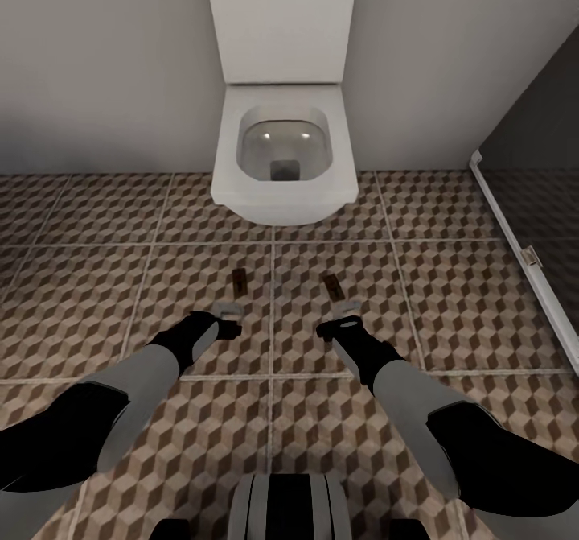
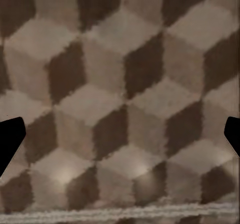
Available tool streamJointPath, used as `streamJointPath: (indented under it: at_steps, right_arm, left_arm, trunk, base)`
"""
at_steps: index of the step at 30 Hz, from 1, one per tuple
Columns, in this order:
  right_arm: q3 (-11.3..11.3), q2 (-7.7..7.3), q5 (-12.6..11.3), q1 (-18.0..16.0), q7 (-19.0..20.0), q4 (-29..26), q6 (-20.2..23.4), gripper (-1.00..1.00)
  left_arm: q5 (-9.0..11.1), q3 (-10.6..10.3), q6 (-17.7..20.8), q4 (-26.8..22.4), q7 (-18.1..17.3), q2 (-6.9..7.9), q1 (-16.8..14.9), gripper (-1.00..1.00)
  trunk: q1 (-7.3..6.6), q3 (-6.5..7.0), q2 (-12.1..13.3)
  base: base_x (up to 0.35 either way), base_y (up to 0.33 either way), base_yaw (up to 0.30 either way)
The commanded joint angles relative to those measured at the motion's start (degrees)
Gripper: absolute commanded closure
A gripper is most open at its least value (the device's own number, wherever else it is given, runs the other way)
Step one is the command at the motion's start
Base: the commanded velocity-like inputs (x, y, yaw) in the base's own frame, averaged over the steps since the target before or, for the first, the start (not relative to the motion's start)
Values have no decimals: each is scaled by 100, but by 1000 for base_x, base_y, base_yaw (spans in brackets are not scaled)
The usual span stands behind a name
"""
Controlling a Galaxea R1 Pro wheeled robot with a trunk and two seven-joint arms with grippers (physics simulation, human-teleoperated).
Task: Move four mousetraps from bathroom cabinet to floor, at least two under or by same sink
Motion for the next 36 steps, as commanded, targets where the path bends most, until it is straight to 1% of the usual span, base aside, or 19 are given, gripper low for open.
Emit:
streamJointPath:
  at_steps: [1,19,31,35,36]
  right_arm:
    - [29,0,4,-1,-26,-8,42,-100]
    - [31,0,4,-1,-26,-8,40,-100]
    - [23,0,4,-1,-26,-8,29,-100]
    - [22,0,4,7,-26,-8,-135,-100]
    - [22,0,4,12,-26,-5,-248,-100]
  left_arm:
    - [60,-39,30,-11,38,3,0,-100]
    - [69,-42,21,78,30,13,0,-100]
    - [71,-45,-20,435,21,7,0,-100]
    - [72,-41,-164,563,21,8,4,-100]
    - [72,-44,-263,642,21,8,17,-100]
  trunk:
    - [-3,20,0]
    - [-49,418,25]
    - [-80,684,41]
    - [-91,773,46]
    - [-93,795,47]
  base:
    - [0,0,0]
    - [0,0,0]
    - [0,0,0]
    - [0,0,0]
    - [0,0,0]
